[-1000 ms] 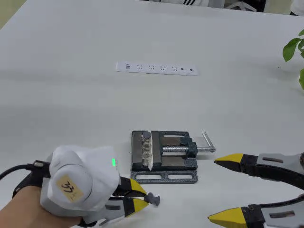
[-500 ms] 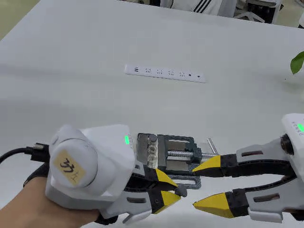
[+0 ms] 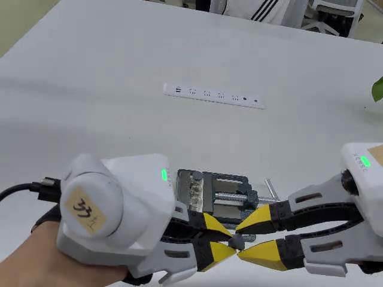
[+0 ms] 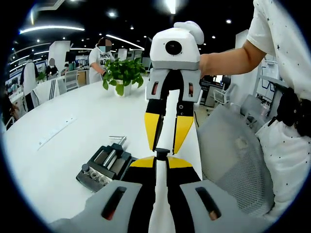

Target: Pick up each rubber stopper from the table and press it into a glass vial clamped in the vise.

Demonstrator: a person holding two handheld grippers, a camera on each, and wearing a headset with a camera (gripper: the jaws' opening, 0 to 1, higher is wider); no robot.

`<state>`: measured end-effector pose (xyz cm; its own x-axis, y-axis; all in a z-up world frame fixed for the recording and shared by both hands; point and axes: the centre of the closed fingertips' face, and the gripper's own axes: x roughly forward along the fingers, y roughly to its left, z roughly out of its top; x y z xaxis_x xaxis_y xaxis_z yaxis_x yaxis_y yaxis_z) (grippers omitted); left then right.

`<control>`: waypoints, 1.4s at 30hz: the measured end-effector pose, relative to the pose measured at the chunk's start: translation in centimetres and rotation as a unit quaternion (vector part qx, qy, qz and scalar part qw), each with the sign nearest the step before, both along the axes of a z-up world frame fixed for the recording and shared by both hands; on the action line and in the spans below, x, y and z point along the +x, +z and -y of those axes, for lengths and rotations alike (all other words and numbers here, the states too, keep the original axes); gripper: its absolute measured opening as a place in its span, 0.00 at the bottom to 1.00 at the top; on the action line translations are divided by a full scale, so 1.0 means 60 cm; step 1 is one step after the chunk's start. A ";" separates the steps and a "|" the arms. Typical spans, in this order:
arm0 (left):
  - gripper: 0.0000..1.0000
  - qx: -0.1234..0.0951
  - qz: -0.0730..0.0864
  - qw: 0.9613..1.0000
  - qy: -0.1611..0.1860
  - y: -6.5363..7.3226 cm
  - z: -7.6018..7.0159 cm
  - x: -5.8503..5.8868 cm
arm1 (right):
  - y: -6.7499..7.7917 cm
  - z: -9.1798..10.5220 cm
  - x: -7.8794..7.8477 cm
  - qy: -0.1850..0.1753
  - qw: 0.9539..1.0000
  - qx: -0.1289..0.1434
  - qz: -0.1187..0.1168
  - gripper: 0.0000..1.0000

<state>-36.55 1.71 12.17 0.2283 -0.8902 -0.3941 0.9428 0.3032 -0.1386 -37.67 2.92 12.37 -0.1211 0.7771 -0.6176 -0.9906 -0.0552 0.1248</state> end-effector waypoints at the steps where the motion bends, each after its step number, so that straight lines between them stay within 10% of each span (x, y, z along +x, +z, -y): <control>1: 0.04 0.000 0.000 1.000 0.000 0.000 0.000 0.000 | 0.001 0.000 0.001 0.001 1.000 0.001 0.002 0.09; 42: 0.14 -0.018 0.006 1.000 0.017 -0.004 -0.022 0.004 | -0.011 -0.007 0.004 0.006 1.000 -0.022 0.000 0.05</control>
